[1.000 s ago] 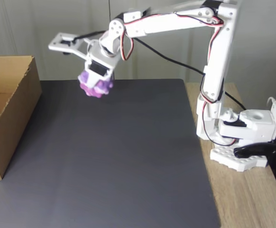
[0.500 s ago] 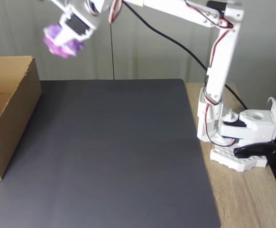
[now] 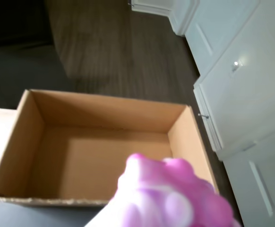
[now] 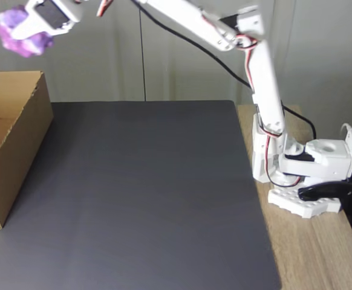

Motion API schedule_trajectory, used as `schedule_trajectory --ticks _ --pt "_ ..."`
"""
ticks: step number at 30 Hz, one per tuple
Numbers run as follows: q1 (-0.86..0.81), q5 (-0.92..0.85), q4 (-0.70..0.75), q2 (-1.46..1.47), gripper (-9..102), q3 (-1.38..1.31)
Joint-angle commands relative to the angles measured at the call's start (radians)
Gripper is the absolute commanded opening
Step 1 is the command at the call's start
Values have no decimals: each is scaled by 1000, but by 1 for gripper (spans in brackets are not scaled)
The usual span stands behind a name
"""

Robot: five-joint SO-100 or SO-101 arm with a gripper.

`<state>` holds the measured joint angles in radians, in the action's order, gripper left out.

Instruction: Grasp a ball and put it in the box.

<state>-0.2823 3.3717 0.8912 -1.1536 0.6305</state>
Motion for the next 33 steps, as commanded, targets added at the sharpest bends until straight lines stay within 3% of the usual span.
schedule_trajectory --ticks 1,21,26,33 --pt "35 -6 -17 44 0 -147" --pt "81 -26 -472 322 2 -169" --pt "55 -29 -463 528 3 -400" --pt "25 -26 -474 604 4 -417"
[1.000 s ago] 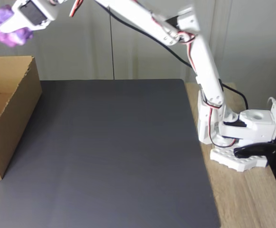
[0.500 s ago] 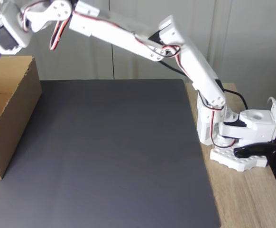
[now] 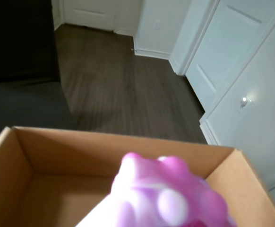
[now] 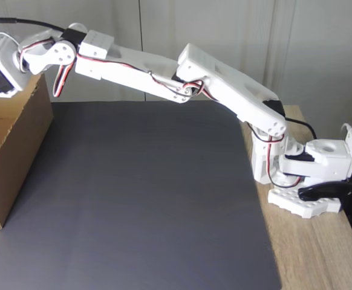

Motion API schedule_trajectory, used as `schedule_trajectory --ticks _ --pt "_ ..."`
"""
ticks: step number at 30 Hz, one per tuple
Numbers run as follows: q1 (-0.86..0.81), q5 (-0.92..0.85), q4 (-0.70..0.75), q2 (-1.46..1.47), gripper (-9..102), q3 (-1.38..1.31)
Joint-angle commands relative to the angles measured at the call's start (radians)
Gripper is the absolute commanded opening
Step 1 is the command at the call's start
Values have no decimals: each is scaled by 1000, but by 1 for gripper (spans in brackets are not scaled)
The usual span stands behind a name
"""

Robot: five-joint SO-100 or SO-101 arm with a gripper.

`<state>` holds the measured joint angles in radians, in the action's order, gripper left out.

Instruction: Grasp a ball and put it in the box.

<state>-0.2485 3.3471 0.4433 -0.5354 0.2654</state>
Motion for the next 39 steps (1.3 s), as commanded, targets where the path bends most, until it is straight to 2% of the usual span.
schedule_trajectory --ticks 1,15,23,39 --pt "-14 -2 -26 -3 4 -52" --pt "-32 6 -61 63 8 -54" --pt "-21 -5 -109 75 24 -54" --pt "-18 -9 -114 77 30 -67"
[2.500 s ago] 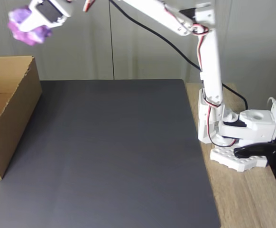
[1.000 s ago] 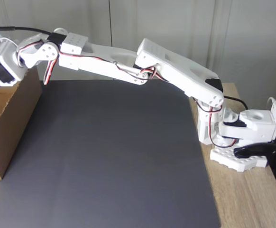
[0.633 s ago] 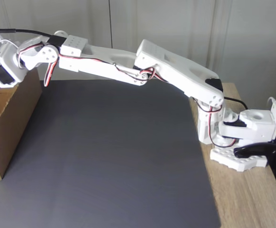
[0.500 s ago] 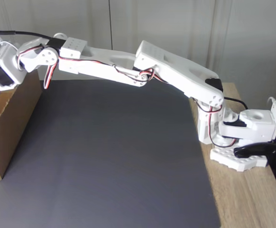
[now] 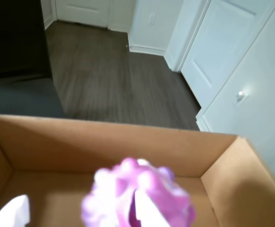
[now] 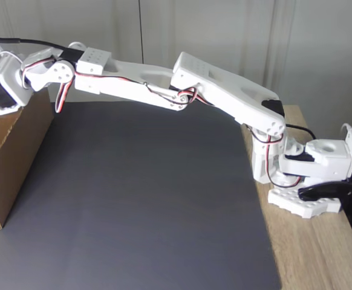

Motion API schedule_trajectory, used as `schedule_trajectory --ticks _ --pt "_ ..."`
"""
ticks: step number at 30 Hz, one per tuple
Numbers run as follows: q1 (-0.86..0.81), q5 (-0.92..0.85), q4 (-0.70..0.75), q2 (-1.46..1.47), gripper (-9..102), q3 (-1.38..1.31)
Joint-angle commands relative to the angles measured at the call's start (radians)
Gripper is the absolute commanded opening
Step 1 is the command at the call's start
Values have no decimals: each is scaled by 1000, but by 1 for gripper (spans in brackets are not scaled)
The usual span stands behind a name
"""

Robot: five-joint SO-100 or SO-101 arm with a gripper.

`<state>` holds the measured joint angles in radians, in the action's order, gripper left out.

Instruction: Grasp a ball and put it in the box.

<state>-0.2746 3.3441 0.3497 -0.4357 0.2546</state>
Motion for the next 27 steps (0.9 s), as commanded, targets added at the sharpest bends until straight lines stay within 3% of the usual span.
schedule_trajectory --ticks 1,7,14,18,27 --pt "8 -8 -20 -25 30 -57" --pt "6 -8 3 -28 31 -71" --pt "11 -2 232 46 0 -330" --pt "11 3 419 80 0 -477" --pt "11 -15 575 -46 0 -477"
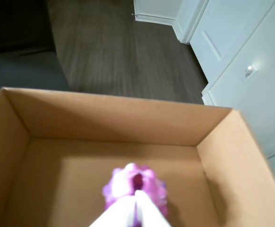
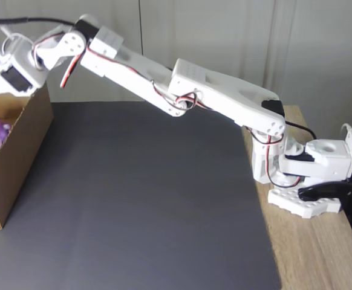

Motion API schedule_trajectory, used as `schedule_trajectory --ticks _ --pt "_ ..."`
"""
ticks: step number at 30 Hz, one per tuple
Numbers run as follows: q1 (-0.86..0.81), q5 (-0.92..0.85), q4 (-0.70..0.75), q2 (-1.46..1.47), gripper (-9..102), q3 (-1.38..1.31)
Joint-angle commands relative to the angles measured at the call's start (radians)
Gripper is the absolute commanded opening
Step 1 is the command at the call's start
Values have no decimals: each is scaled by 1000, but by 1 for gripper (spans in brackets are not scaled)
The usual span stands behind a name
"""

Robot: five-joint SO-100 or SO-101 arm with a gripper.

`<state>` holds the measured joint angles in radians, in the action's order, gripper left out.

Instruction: Grasp a ball and put it in the box.

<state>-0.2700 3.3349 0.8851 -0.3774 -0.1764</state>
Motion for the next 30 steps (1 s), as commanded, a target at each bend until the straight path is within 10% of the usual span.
schedule_trajectory --ticks 1,30 --pt "6 -6 71 -123 0 -46" --pt "-15 -23 646 -577 0 -44"
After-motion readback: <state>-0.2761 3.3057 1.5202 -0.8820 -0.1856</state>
